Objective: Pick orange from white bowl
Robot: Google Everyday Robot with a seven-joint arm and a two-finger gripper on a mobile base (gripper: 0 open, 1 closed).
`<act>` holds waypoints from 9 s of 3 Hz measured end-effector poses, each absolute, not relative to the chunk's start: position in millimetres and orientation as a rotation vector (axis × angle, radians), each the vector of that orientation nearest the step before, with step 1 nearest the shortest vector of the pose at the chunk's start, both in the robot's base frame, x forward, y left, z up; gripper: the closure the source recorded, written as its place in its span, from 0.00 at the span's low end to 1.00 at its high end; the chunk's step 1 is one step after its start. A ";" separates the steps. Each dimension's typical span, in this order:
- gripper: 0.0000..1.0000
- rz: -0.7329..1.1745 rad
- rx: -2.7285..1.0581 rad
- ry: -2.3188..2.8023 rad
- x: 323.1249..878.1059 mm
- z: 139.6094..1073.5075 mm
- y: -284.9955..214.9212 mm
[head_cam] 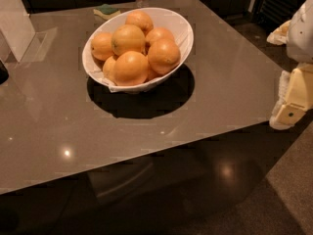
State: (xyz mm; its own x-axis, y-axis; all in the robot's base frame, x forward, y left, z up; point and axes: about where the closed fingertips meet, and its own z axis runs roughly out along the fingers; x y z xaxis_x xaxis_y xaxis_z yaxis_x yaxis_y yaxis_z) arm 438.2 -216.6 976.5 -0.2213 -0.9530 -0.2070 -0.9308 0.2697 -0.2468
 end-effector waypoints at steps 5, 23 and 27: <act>0.00 0.003 -1.769 2.024 492.9 998.8 -152.5; 0.45 0.548 -1.637 1.854 616.2 937.6 -38.4; 1.00 0.571 -1.611 1.825 609.1 935.1 -35.7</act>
Offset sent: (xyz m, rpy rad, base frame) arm 0.0222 0.0248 0.0070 0.0511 -0.0165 0.0584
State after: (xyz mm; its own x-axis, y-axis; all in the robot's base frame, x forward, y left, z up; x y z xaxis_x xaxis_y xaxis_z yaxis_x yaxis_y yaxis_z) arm 609.1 -35.7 935.1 -0.0533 -0.7105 -0.7017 -0.9837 0.1584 -0.0856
